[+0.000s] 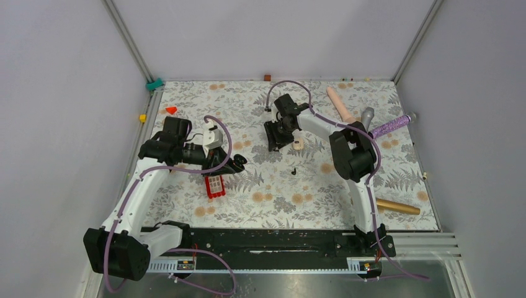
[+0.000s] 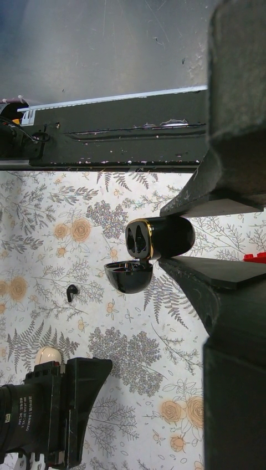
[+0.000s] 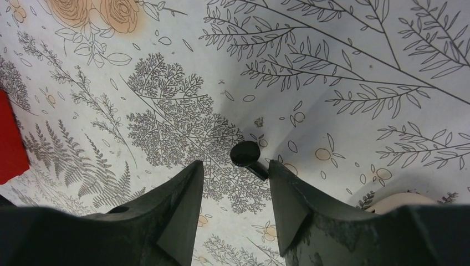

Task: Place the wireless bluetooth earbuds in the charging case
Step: Adjust the left earbud at the center of the board.

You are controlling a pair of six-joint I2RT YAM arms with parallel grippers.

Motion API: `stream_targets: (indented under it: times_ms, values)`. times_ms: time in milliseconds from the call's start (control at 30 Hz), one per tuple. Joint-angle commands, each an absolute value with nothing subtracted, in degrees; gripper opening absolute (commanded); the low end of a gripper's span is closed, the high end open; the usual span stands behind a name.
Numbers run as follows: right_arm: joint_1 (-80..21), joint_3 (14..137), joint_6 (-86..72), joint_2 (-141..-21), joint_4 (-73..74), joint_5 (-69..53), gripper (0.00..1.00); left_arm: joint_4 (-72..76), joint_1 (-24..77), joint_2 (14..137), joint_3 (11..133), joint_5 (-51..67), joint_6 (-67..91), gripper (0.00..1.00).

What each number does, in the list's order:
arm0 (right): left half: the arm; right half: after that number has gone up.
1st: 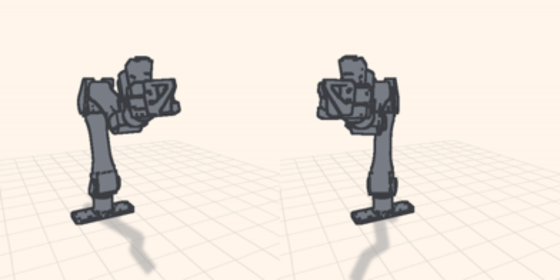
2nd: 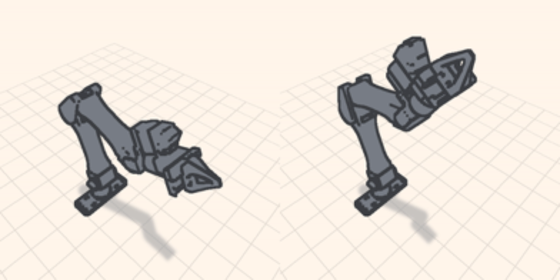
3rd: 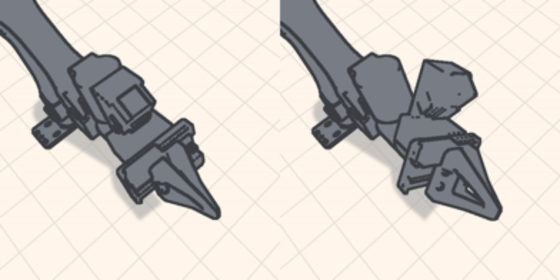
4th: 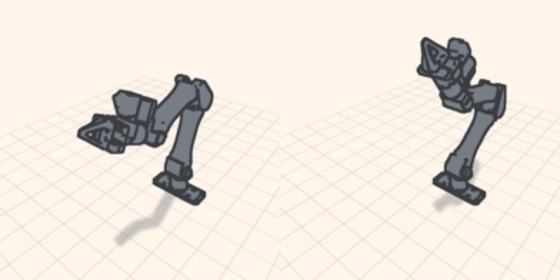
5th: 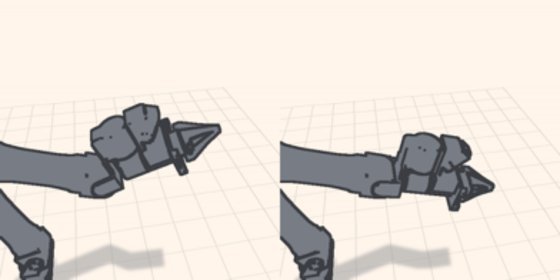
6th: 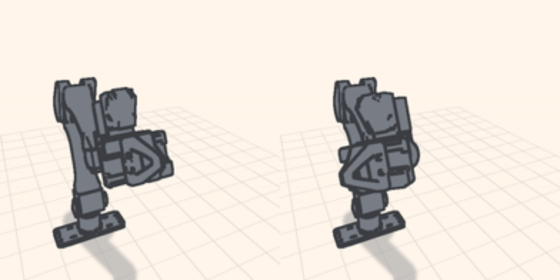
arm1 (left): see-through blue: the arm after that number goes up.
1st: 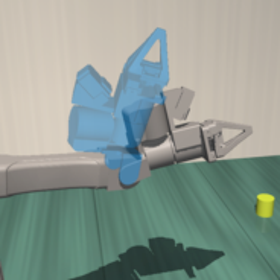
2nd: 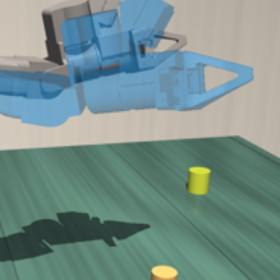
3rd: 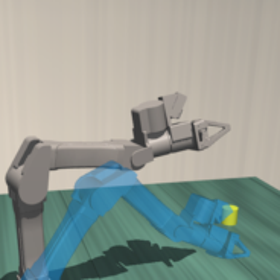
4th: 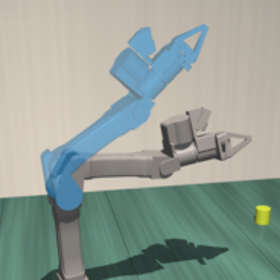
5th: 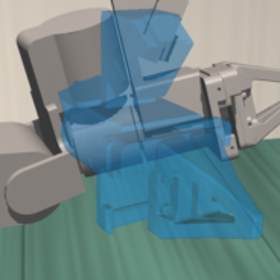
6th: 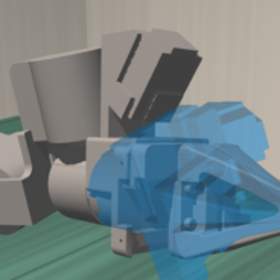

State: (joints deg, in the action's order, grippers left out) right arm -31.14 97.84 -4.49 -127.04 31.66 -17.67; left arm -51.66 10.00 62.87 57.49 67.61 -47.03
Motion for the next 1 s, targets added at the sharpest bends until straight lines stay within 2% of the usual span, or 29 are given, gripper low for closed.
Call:
stream_targets:
  times_ms: [0, 433, 633, 967]
  values:
    - [-31.20, 98.83, -7.12, -126.91, 33.29, -19.87, 0.54, -50.71, 9.66, 63.42, 57.04, 70.94, -49.04, 0.00]
    - [-32.04, 94.58, -11.97, -125.83, 30.33, -30.23, 0.51, -50.65, 9.45, 63.03, 56.87, 71.11, -49.17, 0.00]
    - [-32.68, 94.05, -11.62, -124.21, 28.25, -33.68, 0.54, -50.69, 9.40, 63.24, 56.78, 71.22, -49.28, 0.00]
    - [-31.21, 95.15, -6.22, -117.10, 28.34, -30.12, 0.54, -50.70, 9.40, 63.15, 56.69, 71.44, -49.49, 0.00]
